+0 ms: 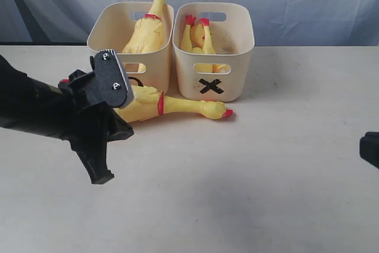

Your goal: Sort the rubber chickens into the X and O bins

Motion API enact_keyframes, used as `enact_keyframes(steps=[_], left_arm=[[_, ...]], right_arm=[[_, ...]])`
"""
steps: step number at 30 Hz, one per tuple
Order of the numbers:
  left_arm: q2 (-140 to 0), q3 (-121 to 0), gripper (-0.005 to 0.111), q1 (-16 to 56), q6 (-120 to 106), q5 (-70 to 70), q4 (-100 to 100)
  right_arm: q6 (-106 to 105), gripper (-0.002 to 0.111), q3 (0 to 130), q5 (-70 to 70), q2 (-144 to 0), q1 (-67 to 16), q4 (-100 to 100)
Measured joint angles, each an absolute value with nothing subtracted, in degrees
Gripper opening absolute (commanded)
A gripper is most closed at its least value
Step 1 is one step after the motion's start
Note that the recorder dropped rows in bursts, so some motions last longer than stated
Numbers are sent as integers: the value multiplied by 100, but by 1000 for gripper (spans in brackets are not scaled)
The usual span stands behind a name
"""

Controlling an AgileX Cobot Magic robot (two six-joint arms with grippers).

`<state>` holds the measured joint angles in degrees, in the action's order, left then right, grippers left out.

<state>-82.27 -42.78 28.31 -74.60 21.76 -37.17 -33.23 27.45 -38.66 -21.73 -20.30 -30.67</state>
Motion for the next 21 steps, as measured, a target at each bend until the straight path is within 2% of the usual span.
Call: enact_keyframes(steps=[10, 21], left_arm=[[-8223, -4189, 0, 2882, -7437, 2076, -4085], [-8223, -4189, 0, 2882, -7437, 2063, -4371]], right_arm=[[-3323, -1, 2745, -4813, -2229, -2030, -3245], [-3323, -1, 2745, -4837, -2229, -2030, -3279]])
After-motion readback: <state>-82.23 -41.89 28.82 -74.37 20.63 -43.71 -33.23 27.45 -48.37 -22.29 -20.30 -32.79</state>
